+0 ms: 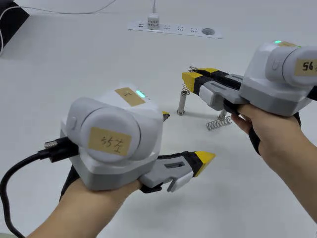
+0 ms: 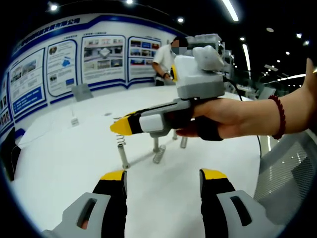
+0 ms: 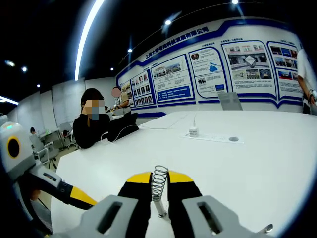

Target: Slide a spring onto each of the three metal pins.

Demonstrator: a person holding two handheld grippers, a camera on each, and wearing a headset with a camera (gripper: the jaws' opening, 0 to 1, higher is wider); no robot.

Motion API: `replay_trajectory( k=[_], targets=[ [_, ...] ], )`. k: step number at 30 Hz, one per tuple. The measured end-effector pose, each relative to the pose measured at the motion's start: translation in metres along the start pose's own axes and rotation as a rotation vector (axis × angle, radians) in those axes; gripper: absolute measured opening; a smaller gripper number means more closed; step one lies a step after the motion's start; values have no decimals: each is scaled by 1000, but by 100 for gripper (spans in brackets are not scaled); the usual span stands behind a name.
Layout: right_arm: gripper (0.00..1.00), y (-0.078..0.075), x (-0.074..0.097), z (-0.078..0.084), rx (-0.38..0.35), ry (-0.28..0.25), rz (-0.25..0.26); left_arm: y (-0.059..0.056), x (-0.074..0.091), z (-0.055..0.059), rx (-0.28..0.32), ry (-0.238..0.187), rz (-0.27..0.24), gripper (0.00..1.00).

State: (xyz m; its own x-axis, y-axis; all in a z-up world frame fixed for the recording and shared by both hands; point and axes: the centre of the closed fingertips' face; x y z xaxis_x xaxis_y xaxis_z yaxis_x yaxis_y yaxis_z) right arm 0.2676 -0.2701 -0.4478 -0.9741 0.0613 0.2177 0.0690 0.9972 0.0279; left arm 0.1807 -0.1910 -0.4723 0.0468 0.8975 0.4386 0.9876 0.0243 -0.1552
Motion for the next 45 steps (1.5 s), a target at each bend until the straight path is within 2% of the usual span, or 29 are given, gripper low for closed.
replay_trajectory(
  k=[13, 31, 45],
  targets=[
    [12, 3, -3, 6, 48, 23, -9, 0, 0, 0, 1, 2, 0, 60],
    [12, 11, -2, 10, 201, 64, -7, 2, 1, -1, -4, 0, -9, 59],
    [12, 16, -7, 30, 210, 126, -20, 2, 1, -1, -9, 3, -9, 59]
  ],
)
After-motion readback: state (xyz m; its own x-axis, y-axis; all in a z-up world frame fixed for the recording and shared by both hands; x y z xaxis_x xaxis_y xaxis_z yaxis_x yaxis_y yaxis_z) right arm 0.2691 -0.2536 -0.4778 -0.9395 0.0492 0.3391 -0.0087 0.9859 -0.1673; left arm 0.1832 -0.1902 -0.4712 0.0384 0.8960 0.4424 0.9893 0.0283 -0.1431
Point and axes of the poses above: the centre of the closed fingertips' face, and the gripper's own axes: x roughly backward along the fingers, y roughly to its left, z roughly out of its underside, and after that the axes turned 8 degrees about x, right-handed
